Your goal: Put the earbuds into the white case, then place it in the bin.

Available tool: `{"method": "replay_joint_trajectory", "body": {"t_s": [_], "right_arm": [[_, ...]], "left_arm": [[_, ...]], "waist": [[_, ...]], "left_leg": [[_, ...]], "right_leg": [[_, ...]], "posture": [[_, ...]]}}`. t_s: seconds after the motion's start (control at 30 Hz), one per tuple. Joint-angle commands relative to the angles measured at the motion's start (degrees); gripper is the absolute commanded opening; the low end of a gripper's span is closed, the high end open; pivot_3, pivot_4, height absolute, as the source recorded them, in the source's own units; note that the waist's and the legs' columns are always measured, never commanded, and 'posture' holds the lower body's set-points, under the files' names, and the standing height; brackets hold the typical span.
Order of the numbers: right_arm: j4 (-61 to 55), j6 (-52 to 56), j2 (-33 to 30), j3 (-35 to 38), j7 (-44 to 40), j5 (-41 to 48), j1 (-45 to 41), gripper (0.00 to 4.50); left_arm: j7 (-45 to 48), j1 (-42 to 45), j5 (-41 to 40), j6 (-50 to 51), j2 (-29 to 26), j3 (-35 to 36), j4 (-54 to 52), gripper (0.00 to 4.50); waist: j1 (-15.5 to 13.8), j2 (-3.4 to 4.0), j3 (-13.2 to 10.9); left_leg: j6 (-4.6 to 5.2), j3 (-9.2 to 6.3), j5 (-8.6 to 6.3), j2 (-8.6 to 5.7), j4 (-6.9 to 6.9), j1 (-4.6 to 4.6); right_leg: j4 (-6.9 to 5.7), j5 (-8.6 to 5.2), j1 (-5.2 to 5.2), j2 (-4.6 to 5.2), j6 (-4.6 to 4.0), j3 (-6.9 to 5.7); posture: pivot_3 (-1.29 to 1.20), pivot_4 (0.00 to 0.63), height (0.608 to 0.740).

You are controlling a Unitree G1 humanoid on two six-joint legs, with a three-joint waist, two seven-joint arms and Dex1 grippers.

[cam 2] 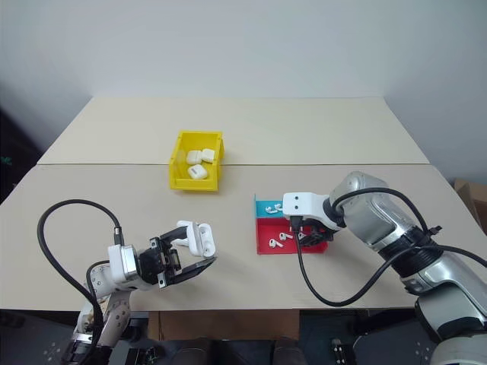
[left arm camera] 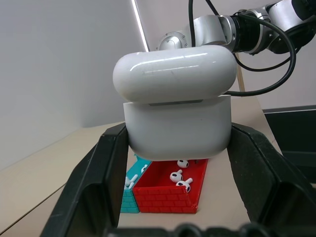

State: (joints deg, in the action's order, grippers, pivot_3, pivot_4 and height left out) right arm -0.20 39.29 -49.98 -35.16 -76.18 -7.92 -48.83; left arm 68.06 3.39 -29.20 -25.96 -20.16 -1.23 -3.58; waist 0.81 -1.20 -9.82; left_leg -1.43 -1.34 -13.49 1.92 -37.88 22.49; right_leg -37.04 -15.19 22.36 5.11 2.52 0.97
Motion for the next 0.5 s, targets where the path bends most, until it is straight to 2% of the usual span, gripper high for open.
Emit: {"method": "replay_joint_trajectory", "body": {"t_s": [0.03,0.3,0.37,0.5], "right_arm": [[0.02,-1.29,0.3,1.13,-0.68,-1.06,-1.03,3.02],[1.02,-2.72,0.97,1.39,-1.35,-2.12,-0.52,3.02],[1.31,-2.75,1.42,1.55,-1.24,-2.45,-0.6,2.65],[1.53,-3.02,1.76,1.56,-1.19,-3.02,-0.67,2.65]], "left_arm": [[-1.05,-0.41,0.16,-0.71,-0.23,-0.16,-2.86,2.76],[-3.73,0.79,2.12,-1.33,0.27,-0.02,-2.14,2.76],[-3.87,0.42,2.15,-1.01,-0.11,-0.1,-2.58,2.76],[-3.87,-0.36,1.96,-0.88,-0.69,-0.33,-3.16,2.76]], "waist": [[0.0,0.0,0.0],[0.02,0.0,0.0],[0.0,0.0,0.0],[0.01,0.0,0.0]], "left_leg": [[0.0,0.0,0.0,0.0,0.0,0.0],[0.0,0.0,0.0,0.0,0.0,0.0],[0.0,0.0,0.0,0.0,0.0,0.0],[0.0,0.0,0.0,0.0,0.0,0.0]], "right_leg": [[0.0,0.0,0.0,0.0,0.0,0.0],[0.0,0.0,-0.01,0.0,0.0,0.0],[0.0,0.0,0.0,0.0,0.0,0.0],[0.0,0.0,0.0,0.0,0.0,0.0]], "posture": [[0.0,0.15,0.74],[0.0,0.15,0.74],[0.0,0.15,0.74],[0.0,0.15,0.74]]}}
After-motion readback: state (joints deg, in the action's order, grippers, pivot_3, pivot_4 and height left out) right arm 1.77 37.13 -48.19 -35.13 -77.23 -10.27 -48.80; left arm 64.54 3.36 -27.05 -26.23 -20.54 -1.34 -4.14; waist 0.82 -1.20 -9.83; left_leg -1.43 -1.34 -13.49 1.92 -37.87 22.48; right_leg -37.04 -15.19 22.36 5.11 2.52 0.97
